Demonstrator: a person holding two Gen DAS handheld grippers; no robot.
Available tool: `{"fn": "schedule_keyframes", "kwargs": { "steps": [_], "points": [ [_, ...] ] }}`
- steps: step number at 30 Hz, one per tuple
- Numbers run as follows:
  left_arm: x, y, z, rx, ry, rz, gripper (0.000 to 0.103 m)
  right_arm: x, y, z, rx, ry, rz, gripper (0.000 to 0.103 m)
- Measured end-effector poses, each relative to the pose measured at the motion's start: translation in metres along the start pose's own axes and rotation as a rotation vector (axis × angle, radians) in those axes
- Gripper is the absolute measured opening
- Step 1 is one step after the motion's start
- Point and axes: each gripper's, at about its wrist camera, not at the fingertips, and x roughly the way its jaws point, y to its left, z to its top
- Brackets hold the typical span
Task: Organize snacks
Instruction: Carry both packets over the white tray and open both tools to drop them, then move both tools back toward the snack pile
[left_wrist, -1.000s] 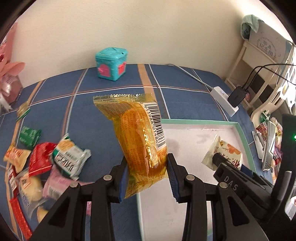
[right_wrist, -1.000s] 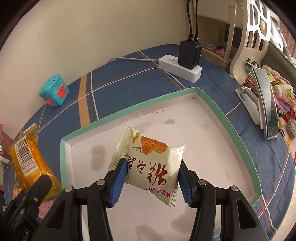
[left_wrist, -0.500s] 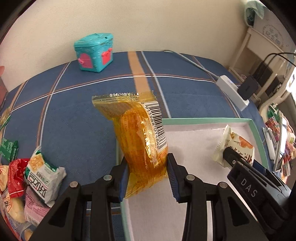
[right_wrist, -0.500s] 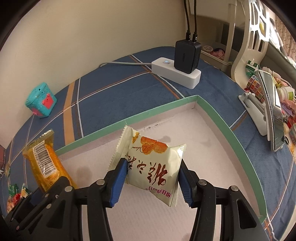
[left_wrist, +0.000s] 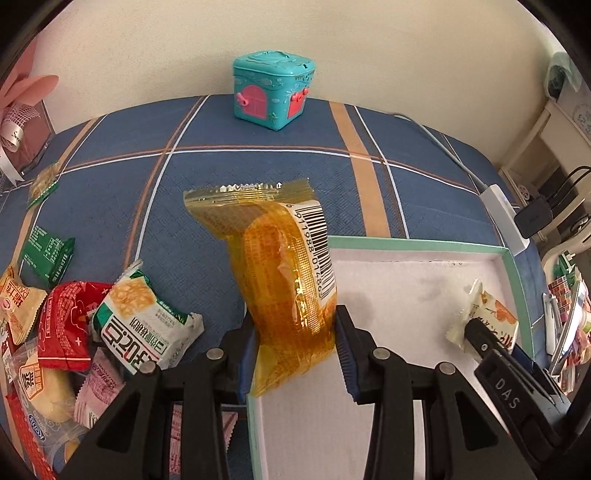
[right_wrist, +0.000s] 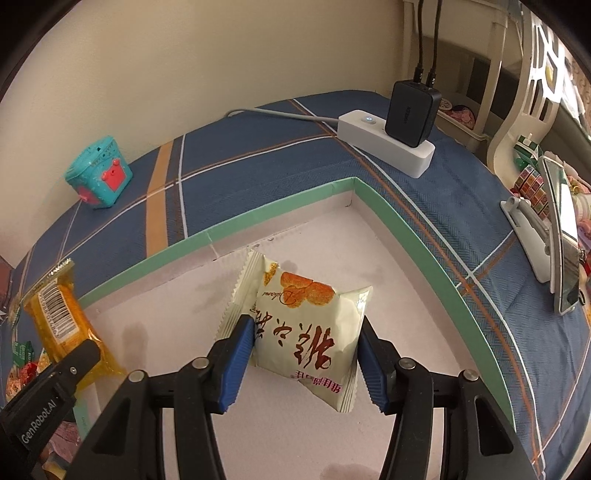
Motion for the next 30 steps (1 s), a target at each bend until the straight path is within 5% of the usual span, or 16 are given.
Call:
{"fn": "schedule_keyframes", "kwargs": {
  "steps": [7, 16, 21, 24, 27, 30],
  "points": [
    [-0.006, -0.004, -0.001, 0.016, 0.006, -0.003, 0.045, 0.003, -0.001, 0.001, -0.01, 0.017, 0.006, 0.059],
    [-0.027, -0.01, 0.0, 0.009, -0.021, -0.051, 0.072, -0.003, 0.003, -0.001, -0.036, 0.009, 0.02, 0.082],
    [-0.044, -0.003, -0.005, -0.022, -0.053, -0.058, 0.083, -0.01, -0.001, -0.001, -0.029, -0.005, 0.026, 0.086],
    [-0.05, 0.002, -0.009, -0.031, -0.068, -0.057, 0.087, -0.017, -0.003, -0.003, -0.025, -0.019, 0.028, 0.102],
    [-0.056, 0.007, -0.014, -0.055, -0.082, -0.051, 0.099, -0.022, -0.006, -0.005, -0.014, -0.025, 0.034, 0.103],
    [-0.061, 0.015, -0.02, -0.088, -0.095, -0.052, 0.099, -0.027, -0.01, -0.007, -0.002, -0.033, 0.045, 0.103]
  ]
}}
